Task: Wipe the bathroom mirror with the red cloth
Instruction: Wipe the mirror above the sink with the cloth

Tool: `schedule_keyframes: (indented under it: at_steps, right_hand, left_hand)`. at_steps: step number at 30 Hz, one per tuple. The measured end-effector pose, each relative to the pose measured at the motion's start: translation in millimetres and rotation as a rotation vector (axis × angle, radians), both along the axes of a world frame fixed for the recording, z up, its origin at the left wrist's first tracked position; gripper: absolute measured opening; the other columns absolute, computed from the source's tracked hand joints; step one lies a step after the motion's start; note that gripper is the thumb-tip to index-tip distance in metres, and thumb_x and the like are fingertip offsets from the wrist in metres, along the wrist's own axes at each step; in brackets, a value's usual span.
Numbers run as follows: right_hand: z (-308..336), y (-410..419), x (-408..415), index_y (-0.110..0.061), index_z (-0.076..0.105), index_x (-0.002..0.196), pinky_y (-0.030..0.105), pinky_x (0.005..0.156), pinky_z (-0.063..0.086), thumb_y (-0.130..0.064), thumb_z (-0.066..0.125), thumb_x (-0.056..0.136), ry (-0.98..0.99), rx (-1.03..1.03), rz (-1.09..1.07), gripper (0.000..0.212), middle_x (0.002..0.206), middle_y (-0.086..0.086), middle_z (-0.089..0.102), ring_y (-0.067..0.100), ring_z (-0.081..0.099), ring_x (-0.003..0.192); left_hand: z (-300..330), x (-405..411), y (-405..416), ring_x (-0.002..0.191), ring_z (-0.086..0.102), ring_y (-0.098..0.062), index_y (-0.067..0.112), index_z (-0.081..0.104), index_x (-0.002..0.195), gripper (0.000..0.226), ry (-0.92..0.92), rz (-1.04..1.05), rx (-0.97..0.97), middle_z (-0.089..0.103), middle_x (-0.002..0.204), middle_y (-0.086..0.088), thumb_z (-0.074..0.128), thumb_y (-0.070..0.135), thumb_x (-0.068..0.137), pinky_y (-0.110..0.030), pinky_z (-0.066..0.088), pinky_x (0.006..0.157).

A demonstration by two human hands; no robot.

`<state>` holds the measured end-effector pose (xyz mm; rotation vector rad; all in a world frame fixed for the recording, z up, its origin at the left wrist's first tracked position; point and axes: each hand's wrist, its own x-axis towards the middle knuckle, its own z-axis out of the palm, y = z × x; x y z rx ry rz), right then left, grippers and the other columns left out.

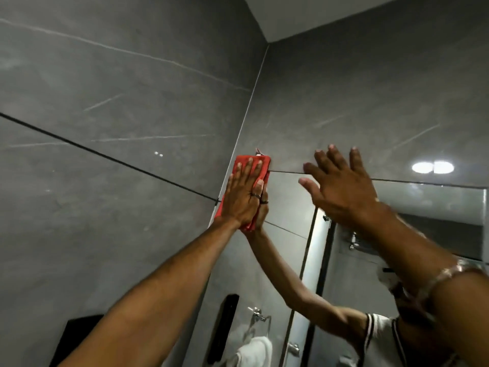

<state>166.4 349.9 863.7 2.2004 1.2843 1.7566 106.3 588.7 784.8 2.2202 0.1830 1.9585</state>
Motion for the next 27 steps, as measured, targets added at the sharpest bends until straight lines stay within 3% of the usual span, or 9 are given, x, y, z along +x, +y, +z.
schedule_keyframes:
  at_steps: [6,9,11,16,20,23,27]
  right_hand:
    - [40,-11,15,-0.043,0.004,0.166,0.055,0.129,-0.019,-0.074,-0.013,0.096,-0.104,-0.181,-0.064,0.079,0.177,-0.005,-0.006,0.019,-0.012,0.164]
    - [37,-10,13,-0.042,0.004,0.166,0.056,0.129,-0.018,-0.078,-0.013,0.094,-0.101,-0.172,-0.057,0.083,0.177,-0.005,-0.007,0.02,-0.012,0.164]
    - [36,-10,12,-0.041,0.005,0.166,0.056,0.13,-0.017,-0.079,-0.012,0.093,-0.095,-0.166,-0.054,0.084,0.177,-0.004,-0.005,0.02,-0.01,0.164]
    - [29,-10,7,-0.038,0.012,0.167,0.056,0.13,-0.016,-0.074,-0.009,0.098,-0.043,-0.156,-0.023,0.081,0.178,-0.004,-0.001,0.02,-0.009,0.165]
    - [16,-15,4,-0.038,0.017,0.167,0.055,0.131,-0.014,-0.071,-0.008,0.096,-0.026,-0.155,-0.045,0.082,0.178,-0.004,0.002,0.02,-0.006,0.165]
    - [8,-22,0,-0.036,0.019,0.167,0.056,0.132,-0.01,-0.068,0.001,0.099,-0.039,-0.156,-0.072,0.077,0.178,-0.002,0.005,0.02,-0.003,0.166]
    - [-13,-33,-5,-0.031,0.016,0.168,0.057,0.132,-0.008,-0.062,0.007,0.105,-0.115,-0.188,-0.099,0.071,0.178,0.001,0.006,0.023,-0.004,0.166]
  left_hand:
    - [-4,16,5,0.158,-0.014,-0.015,0.029,0.005,0.163,0.056,-0.067,0.022,-0.026,0.001,0.173,0.006,0.017,0.036,0.108,-0.048,-0.003,0.131]
    - [-16,24,-4,0.161,0.007,-0.02,0.038,0.009,0.163,0.06,-0.056,0.143,0.072,0.011,0.173,0.005,0.023,0.032,0.105,-0.05,0.011,0.13]
    - [-31,30,-22,0.16,0.008,-0.019,0.039,0.008,0.162,0.06,-0.026,0.138,0.088,0.011,0.172,0.006,0.023,0.036,0.104,-0.051,0.014,0.13]
    - [-90,46,-85,0.16,-0.01,-0.022,0.036,-0.011,0.161,0.059,0.023,0.056,0.213,-0.014,0.172,0.006,0.003,0.053,0.106,-0.053,-0.004,0.129]
    - [-108,43,-86,0.161,-0.006,-0.02,0.033,0.002,0.163,0.058,0.027,0.082,0.33,0.0,0.173,0.005,0.014,0.048,0.109,-0.043,-0.007,0.129]
    - [-93,33,-58,0.161,-0.007,-0.02,0.036,-0.001,0.162,0.061,-0.033,0.051,0.177,-0.005,0.172,0.01,0.022,0.04,0.106,-0.046,-0.002,0.13]
    - [-80,20,3,0.16,0.001,-0.02,0.033,0.005,0.161,0.06,-0.135,0.03,-0.253,-0.001,0.169,0.012,0.01,0.049,0.103,-0.052,0.01,0.129]
